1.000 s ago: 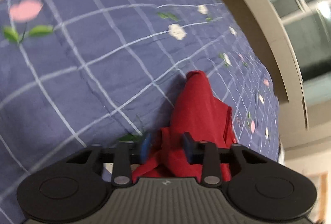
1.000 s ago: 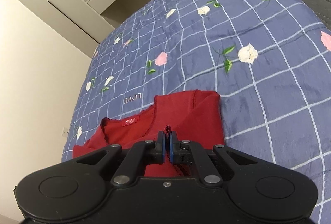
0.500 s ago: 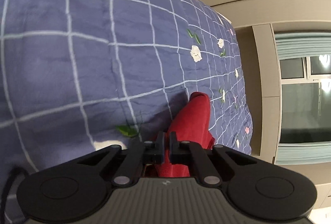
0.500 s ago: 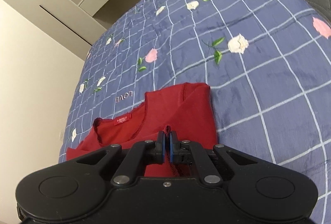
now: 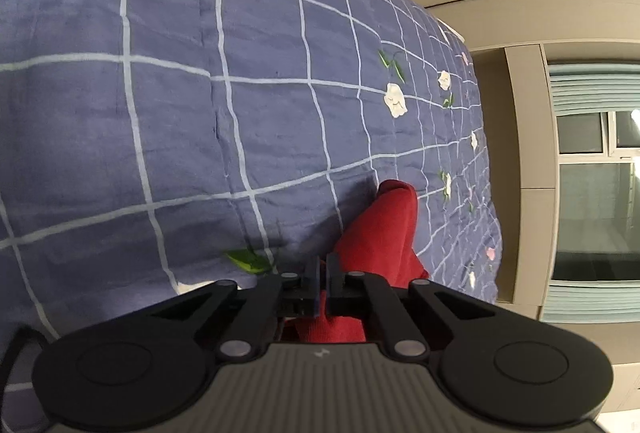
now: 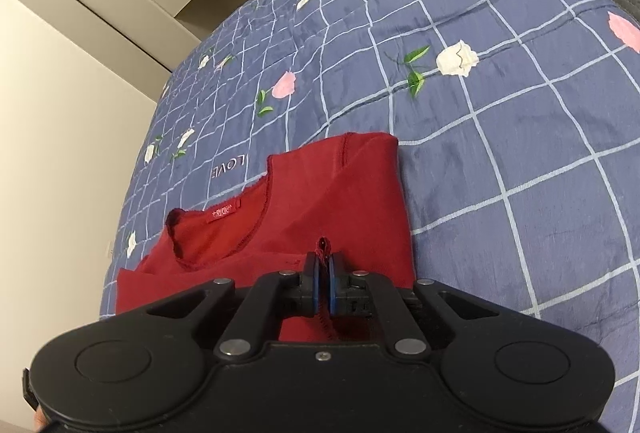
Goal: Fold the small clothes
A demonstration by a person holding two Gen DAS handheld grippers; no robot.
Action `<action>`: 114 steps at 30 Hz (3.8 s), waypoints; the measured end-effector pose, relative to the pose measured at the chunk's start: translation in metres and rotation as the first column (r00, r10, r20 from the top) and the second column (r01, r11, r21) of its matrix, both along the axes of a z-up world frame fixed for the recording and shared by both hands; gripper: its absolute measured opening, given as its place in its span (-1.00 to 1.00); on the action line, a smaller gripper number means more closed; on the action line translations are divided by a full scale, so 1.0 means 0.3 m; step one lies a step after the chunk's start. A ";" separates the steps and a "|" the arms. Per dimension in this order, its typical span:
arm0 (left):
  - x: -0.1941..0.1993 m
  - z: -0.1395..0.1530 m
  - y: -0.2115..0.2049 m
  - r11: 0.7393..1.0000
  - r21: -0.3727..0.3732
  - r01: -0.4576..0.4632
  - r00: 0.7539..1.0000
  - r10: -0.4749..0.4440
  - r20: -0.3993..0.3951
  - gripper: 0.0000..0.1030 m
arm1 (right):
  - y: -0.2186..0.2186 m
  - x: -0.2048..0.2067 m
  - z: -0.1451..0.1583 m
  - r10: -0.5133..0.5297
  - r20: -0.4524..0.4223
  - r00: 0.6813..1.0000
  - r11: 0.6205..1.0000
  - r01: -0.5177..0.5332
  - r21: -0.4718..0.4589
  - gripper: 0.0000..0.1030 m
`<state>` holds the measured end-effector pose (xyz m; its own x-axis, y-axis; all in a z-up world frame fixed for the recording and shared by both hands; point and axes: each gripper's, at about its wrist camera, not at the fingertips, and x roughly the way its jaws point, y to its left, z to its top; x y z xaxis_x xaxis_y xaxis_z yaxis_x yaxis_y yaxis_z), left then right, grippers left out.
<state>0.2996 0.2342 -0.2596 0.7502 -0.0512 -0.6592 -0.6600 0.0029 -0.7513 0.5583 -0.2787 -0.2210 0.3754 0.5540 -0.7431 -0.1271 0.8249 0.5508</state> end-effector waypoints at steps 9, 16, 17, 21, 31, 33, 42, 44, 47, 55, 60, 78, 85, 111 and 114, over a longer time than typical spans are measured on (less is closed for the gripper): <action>-0.053 0.066 -0.035 0.987 0.159 -0.010 0.996 0.023 -0.084 -1.00 | -0.028 0.014 0.039 -0.028 0.084 0.996 0.999 0.030 -0.030 -0.95; -0.023 0.049 -0.023 0.983 0.181 0.030 0.990 -0.004 -0.142 -0.97 | -0.032 0.019 -0.030 -0.035 0.056 0.998 0.998 0.038 -0.055 -0.95; -0.019 0.064 -0.022 0.979 0.199 0.051 0.988 -0.021 -0.152 -0.92 | -0.034 0.015 -0.030 -0.033 0.063 0.998 0.998 0.035 -0.045 -0.94; 0.002 0.166 -0.036 0.920 0.367 0.139 0.982 -0.080 -0.172 -0.54 | -0.024 0.009 -0.007 0.004 0.098 0.995 0.999 0.000 -0.039 -0.94; 0.262 0.324 -0.242 0.475 0.722 0.503 0.847 -0.436 -0.304 -0.26 | 0.020 0.020 0.022 0.077 0.153 0.985 0.995 -0.067 -0.070 -0.94; 0.309 0.305 -0.266 0.408 0.718 0.564 0.811 -0.440 -0.386 -0.26 | 0.021 0.020 0.017 0.081 0.154 0.985 0.995 -0.070 -0.073 -0.93; 0.354 0.243 -0.191 0.495 0.629 0.599 0.800 -0.380 -0.463 0.35 | 0.027 0.012 -0.007 0.102 0.155 0.983 0.992 -0.089 -0.086 -0.92; 0.370 0.218 -0.200 0.471 0.616 0.631 0.775 -0.419 -0.473 -0.42 | 0.030 0.013 -0.009 0.104 0.159 0.982 0.992 -0.091 -0.091 -0.92; 0.375 0.217 -0.215 0.459 0.630 0.627 0.777 -0.421 -0.467 -0.89 | 0.036 0.006 0.000 0.117 0.179 0.977 0.990 -0.100 -0.097 -0.93; 0.355 0.191 -0.156 0.506 0.605 0.615 0.788 -0.417 -0.453 -0.86 | 0.070 0.011 -0.013 0.143 0.165 0.976 0.980 -0.116 -0.162 -0.94; 0.353 0.182 -0.149 0.521 0.607 0.600 0.800 -0.381 -0.464 0.10 | 0.050 0.018 -0.054 0.091 0.121 0.988 0.988 -0.075 -0.134 -0.85; 0.391 0.118 -0.330 0.204 0.643 0.738 0.671 -0.313 -0.672 0.99 | 0.204 -0.097 -0.091 0.332 0.343 0.879 0.849 -0.120 -0.515 0.46; 0.300 0.174 -0.289 0.296 0.637 0.712 0.702 -0.319 -0.637 0.98 | 0.093 -0.160 -0.046 0.265 0.366 0.892 0.874 -0.061 -0.483 0.63; -0.407 0.347 -0.541 0.409 0.457 0.790 0.607 -0.412 -0.679 0.99 | -0.040 -1.061 0.258 0.093 0.310 0.946 0.909 0.046 -0.414 0.99; -0.466 0.433 -0.560 0.397 0.463 0.792 0.608 -0.448 -0.655 0.99 | -0.035 -1.172 0.352 0.041 0.343 0.938 0.913 0.105 -0.395 0.99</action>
<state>0.1599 0.0663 -0.1298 0.3809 0.1712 -0.9086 -0.4384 0.8986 -0.0145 0.2068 -0.2893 -0.1155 0.6551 0.2186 -0.7232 -0.2146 0.9717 0.0993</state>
